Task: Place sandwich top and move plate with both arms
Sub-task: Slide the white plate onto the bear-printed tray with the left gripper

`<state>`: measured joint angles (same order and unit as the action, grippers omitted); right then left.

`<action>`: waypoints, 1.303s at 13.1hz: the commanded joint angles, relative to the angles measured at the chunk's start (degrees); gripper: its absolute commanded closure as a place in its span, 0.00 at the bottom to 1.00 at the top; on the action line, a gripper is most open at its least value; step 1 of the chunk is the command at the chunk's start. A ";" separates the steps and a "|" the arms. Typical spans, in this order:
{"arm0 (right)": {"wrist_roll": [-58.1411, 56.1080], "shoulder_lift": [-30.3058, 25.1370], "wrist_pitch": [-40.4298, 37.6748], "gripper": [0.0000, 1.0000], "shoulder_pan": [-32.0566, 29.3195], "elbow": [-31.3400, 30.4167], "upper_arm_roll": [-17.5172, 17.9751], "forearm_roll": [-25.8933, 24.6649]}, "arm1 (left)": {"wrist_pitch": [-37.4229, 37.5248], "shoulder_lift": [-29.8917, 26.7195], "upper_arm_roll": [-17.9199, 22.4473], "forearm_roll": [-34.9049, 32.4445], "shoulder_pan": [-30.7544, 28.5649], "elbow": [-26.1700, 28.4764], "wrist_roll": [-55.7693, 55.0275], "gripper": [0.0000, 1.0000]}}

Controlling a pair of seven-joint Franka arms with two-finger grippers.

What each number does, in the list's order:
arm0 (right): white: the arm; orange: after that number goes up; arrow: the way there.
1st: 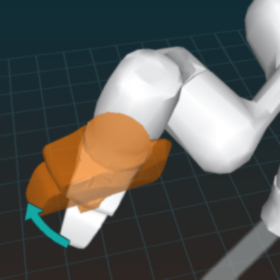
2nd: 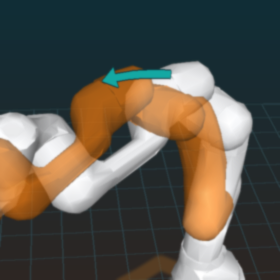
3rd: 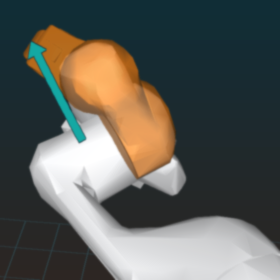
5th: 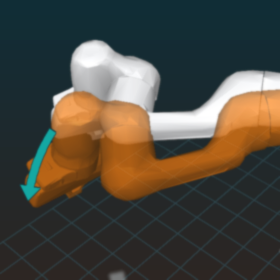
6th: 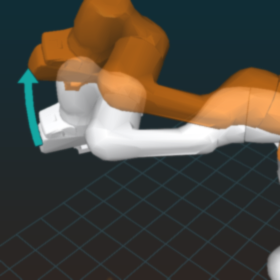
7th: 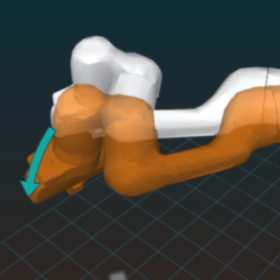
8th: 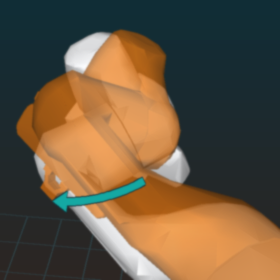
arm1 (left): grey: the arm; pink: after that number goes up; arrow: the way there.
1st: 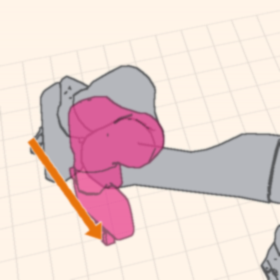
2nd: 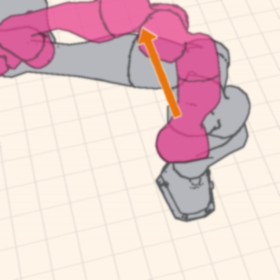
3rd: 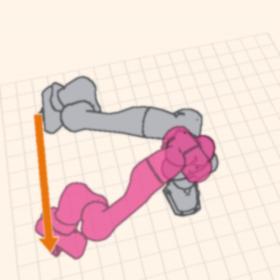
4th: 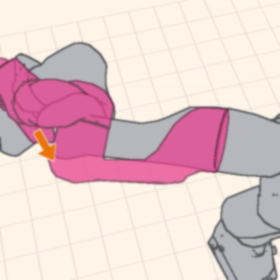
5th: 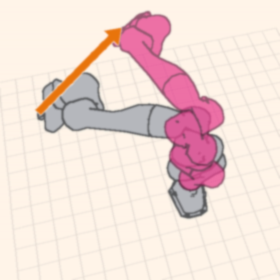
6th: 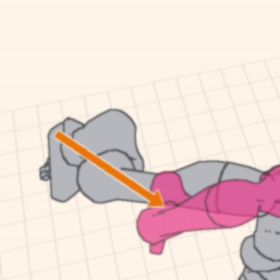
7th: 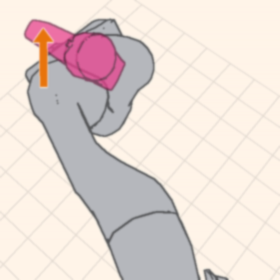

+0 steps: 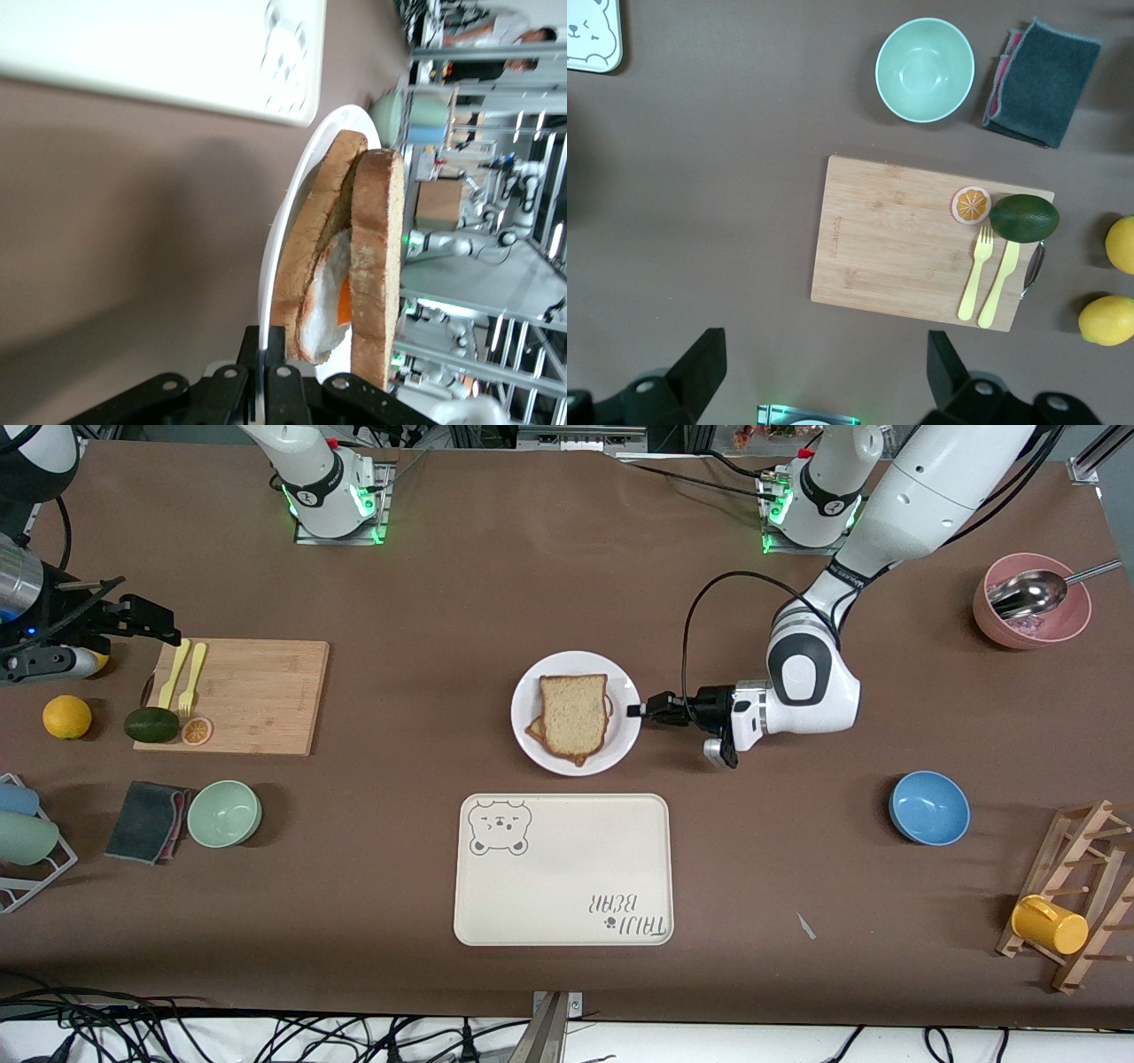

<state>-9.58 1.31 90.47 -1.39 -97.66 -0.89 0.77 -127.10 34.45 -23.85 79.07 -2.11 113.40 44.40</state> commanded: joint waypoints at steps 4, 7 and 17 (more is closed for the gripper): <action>0.44 0.89 -1.70 0.00 -0.46 1.94 0.45 -0.95 | 0.28 10.71 2.40 1.52 4.48 -18.89 -7.75 1.00; 0.35 0.89 -1.70 0.00 -0.46 1.86 0.45 -1.03 | 0.28 16.42 7.75 1.44 9.04 -28.03 -10.63 1.00; 18.46 1.50 -0.48 0.00 0.42 4.39 1.06 -3.50 | 0.28 27.07 19.99 1.96 17.76 -44.22 -19.79 1.00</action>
<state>6.13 1.80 90.21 -1.16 -96.03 -0.24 -2.06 -127.30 59.49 -4.68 79.07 14.96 72.98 25.14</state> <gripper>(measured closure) 0.000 0.952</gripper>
